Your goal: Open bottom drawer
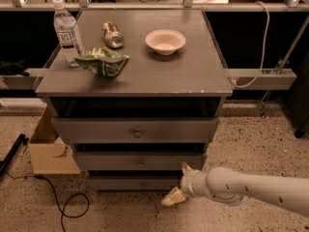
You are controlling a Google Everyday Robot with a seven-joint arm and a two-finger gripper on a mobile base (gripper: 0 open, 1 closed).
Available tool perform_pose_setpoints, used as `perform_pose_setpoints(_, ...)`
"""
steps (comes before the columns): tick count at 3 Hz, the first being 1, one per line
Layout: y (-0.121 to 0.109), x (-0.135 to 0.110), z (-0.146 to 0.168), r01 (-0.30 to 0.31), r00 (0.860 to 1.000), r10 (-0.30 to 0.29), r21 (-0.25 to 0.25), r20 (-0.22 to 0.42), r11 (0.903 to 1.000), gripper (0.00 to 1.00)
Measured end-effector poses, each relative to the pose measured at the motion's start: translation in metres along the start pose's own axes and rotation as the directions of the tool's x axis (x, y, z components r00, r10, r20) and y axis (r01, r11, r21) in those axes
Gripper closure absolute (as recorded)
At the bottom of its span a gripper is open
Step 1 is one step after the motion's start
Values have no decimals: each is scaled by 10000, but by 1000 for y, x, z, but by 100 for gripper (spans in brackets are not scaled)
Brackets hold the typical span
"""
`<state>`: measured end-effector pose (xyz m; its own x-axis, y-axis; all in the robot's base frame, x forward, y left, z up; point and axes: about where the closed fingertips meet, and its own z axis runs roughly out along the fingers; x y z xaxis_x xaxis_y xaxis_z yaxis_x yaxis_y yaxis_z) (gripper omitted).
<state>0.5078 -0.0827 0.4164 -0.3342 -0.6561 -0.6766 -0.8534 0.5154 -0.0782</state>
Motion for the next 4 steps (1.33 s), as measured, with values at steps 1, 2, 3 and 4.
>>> perform_pose_setpoints(1,0,0,0,0,10000,0,0,0,10000,0)
perform_pose_setpoints(2,11,8,19,-93,9998,87,-398,-152,9992,0)
perform_pose_setpoints(3,34,30,58,-369,9984,316,-1147,-478,9927,0)
perform_pose_setpoints(4,59,58,97,-751,9954,627,-1816,-729,9805,0)
